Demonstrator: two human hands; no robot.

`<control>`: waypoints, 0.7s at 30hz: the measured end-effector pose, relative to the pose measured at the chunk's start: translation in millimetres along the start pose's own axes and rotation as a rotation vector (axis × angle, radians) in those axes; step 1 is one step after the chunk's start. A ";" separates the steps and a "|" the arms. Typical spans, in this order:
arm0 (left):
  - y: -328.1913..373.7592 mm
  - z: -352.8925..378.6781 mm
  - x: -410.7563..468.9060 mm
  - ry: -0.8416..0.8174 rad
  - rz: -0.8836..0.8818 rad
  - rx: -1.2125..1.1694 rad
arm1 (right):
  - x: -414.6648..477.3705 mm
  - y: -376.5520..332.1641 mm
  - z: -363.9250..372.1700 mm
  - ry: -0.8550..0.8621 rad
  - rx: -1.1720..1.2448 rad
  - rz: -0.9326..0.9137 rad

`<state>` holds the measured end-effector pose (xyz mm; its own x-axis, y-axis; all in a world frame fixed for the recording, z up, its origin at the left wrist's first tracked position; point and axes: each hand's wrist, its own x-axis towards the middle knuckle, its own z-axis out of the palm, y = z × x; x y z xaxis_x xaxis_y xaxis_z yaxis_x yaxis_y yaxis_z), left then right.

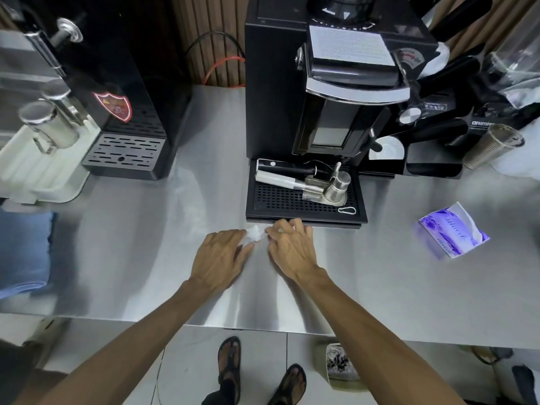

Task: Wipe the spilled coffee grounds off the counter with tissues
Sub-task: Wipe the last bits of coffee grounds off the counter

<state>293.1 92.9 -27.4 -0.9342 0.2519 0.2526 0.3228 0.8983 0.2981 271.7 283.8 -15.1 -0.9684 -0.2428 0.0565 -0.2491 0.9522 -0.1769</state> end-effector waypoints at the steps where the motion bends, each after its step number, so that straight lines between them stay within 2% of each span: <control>1: -2.9 2.7 -3.5 0.005 0.024 0.016 | -0.6 4.6 0.1 0.002 0.038 0.002; 8: -13.7 17.8 -1.7 -0.017 -0.012 0.000 | -4.1 19.7 -3.8 0.002 0.224 -0.028; 12: -10.5 9.6 2.9 0.006 -0.065 -0.057 | -0.6 12.8 5.8 0.126 0.142 -0.088; 15: -10.1 7.6 -0.9 0.056 -0.093 -0.061 | 8.0 -0.1 11.2 0.186 0.057 -0.214; 18: -13.1 11.4 -5.2 0.079 -0.114 -0.040 | 21.2 -13.6 16.3 0.177 -0.005 -0.272; 21: -11.0 11.8 -2.7 0.085 -0.117 -0.035 | 25.8 -21.2 20.8 0.126 -0.118 -0.245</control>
<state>290.2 86.6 -42.2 -0.9500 0.1138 0.2908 0.2193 0.9062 0.3615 251.8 253.5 -30.3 -0.8688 -0.4501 0.2065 -0.4650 0.8849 -0.0275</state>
